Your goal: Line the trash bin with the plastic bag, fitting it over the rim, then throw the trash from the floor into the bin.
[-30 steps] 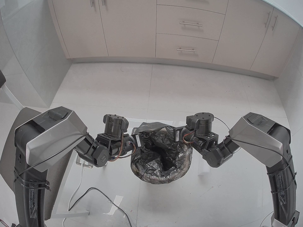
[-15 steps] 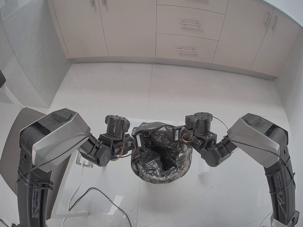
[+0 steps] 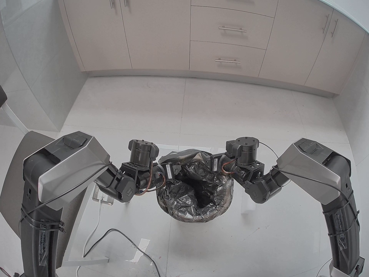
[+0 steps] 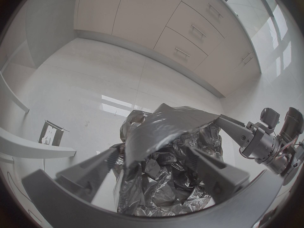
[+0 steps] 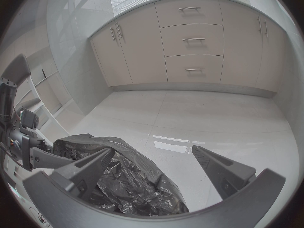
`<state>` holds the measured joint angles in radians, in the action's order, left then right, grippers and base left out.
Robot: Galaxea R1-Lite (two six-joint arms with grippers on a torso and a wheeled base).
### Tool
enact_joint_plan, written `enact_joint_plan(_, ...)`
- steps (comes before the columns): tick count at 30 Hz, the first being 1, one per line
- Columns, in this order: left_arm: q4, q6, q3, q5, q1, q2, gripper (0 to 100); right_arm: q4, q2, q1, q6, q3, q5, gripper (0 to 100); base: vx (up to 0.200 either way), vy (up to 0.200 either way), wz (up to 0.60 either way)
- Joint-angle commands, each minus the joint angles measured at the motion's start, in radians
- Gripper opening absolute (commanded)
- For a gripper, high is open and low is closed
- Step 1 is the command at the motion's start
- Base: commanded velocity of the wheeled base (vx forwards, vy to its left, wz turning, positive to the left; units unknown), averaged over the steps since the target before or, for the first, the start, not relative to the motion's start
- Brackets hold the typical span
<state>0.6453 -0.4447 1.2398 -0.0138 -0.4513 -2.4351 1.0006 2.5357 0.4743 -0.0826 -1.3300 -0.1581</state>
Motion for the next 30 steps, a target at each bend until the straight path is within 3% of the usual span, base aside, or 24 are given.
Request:
enact_joint_plan(1,0.0,0.017,0.015,0.002,0.003,-0.001,100,0.001,-0.002,0.001,0.0,0.002,-0.001,100,0.0,0.0,0.0)
enact_joint_plan(8,-0.013,0.034,0.096,0.075,0.023,-0.038,100,0.001,0.001,0.001,0.001,-0.005,-0.001,100,0.0,0.0,0.0)
enact_joint_plan(22,-0.018,0.037,0.133,0.08,0.063,-0.071,100,0.0,0.02,-0.011,0.001,-0.021,-0.001,100,0.0,0.0,0.0)
enact_joint_plan(30,-0.098,0.038,0.222,0.08,0.063,-0.139,100,-0.002,0.069,-0.037,0.004,-0.069,-0.003,100,0.0,0.0,0.0)
